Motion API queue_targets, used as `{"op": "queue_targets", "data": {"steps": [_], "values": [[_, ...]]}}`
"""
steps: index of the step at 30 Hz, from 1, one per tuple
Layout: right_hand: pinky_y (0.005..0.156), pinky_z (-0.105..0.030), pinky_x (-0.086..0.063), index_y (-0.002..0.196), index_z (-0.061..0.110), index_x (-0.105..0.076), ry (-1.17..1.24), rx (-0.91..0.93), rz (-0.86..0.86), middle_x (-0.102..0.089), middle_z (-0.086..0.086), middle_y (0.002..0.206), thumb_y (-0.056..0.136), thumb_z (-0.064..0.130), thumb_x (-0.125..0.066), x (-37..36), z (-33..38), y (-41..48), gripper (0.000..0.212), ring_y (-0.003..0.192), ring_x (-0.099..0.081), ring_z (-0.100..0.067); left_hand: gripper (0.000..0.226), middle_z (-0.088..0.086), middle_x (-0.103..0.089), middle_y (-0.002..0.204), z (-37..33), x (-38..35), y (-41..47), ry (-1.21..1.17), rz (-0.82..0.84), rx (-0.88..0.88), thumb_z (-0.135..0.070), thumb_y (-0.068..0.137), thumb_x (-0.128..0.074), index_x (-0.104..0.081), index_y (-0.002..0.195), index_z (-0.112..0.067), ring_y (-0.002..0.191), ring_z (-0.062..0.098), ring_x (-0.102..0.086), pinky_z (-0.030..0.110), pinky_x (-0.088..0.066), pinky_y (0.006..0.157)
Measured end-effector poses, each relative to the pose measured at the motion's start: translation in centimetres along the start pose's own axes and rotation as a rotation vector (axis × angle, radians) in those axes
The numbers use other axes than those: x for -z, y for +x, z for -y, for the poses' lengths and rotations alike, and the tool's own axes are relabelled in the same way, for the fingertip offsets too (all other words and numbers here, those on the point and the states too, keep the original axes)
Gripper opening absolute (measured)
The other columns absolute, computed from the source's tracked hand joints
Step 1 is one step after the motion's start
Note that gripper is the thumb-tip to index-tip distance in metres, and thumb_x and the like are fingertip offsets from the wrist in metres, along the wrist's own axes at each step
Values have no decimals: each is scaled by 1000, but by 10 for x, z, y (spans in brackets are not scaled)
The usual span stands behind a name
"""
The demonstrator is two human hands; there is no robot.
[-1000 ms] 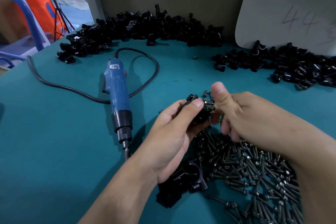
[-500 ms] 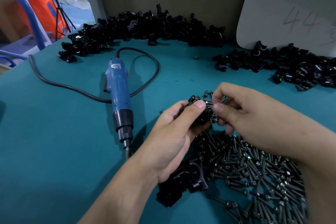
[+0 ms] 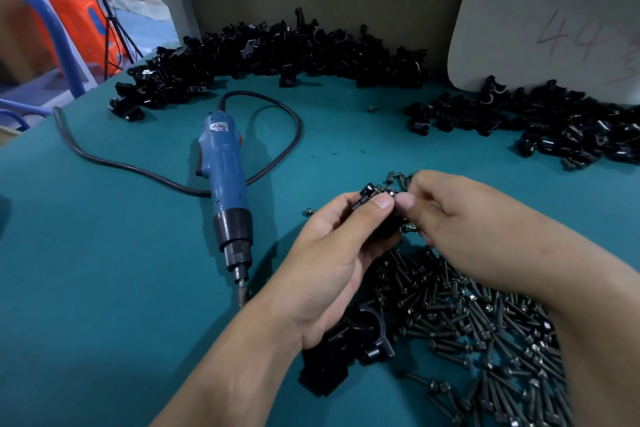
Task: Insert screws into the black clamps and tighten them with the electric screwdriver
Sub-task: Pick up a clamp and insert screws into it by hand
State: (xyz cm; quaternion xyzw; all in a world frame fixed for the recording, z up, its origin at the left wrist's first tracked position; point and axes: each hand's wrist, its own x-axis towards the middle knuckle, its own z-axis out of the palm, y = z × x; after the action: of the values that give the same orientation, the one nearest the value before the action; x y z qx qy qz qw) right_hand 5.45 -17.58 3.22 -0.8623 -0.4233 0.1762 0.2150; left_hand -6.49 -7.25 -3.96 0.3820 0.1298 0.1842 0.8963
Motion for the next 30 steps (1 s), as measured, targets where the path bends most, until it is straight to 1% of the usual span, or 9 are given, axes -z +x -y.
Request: {"op": "queue_targets", "data": {"steps": [3, 7, 11, 15, 18, 21, 23, 27, 30], "values": [[59, -35, -40, 79, 18, -47, 35, 28, -6, -50, 3, 65, 104, 48, -41, -2, 2, 2, 40, 59, -45, -14, 46, 12, -73, 126, -2, 0, 0, -22, 3, -8, -23, 93, -67, -60, 130, 3, 121, 17, -67, 26, -54, 103], [64, -35, -48, 83, 32, -51, 22, 19, 13, -65, 4, 77, 96, 60, -34, 4, 2, -3, 35, 70, -60, -12, 54, 14, -72, 127, -4, 0, 0, -37, -17, -13, -22, 93, -66, -54, 135, 9, 121, 18, -68, 29, -53, 106], [54, -28, -36, 74, 22, -47, 11, 26, 7, -52, 11, 58, 103, 50, -40, 2, 2, -1, 41, 48, -43, -5, 50, 14, -71, 129, -3, -1, 0, 4, -2, -11, -24, 93, -65, -57, 133, 5, 122, 19, -67, 29, -53, 106], [51, -30, -34, 65, 14, -43, 32, -15, 1, -38, 10, 45, 93, 71, -29, -1, 5, 1, 65, 40, -34, -7, 48, 14, -70, 131, -3, -2, -1, 18, 15, -17, -24, 96, -64, -57, 133, 6, 125, 19, -66, 29, -52, 107], [65, -35, -51, 79, 17, -62, 100, -31, -60, -63, 5, 61, 81, 82, -20, 7, 3, -1, 78, 58, -59, -13, 32, 8, -73, 117, -2, 1, 0, 7, 15, -9, -23, 97, -67, -62, 121, -2, 113, 15, -68, 26, -54, 102], [68, -32, -52, 97, 41, -63, 191, 148, -126, -69, 16, 87, 87, 69, -40, 9, 9, -6, 37, 72, -64, -4, 38, 8, -73, 124, -2, 2, 2, 56, 2, -21, -27, 93, -72, -64, 122, -4, 112, 11, -67, 25, -53, 99], [64, -27, -49, 95, 42, -65, 171, 209, -128, -69, 19, 89, 90, 53, -53, 8, 14, -6, 16, 70, -64, -2, 49, 12, -70, 133, -2, 2, 3, 100, 7, -29, -30, 92, -73, -61, 129, -2, 118, 14, -66, 25, -52, 101], [56, -15, -42, 82, 34, -63, 119, 185, -166, -70, 17, 75, 94, 40, -60, 4, 18, -4, 14, 68, -61, -2, 41, 16, -70, 131, 2, 3, 3, 214, 7, -45, -31, 90, -77, -65, 121, -8, 123, 20, -66, 33, -50, 109], [52, -16, -39, 79, 33, -61, 99, 121, -174, -69, 14, 72, 92, 47, -60, 2, 18, -2, 19, 64, -57, 3, 41, 11, -73, 122, 3, 5, 3, 233, 8, -58, -34, 81, -80, -69, 114, -14, 113, 15, -67, 32, -50, 107]]}}
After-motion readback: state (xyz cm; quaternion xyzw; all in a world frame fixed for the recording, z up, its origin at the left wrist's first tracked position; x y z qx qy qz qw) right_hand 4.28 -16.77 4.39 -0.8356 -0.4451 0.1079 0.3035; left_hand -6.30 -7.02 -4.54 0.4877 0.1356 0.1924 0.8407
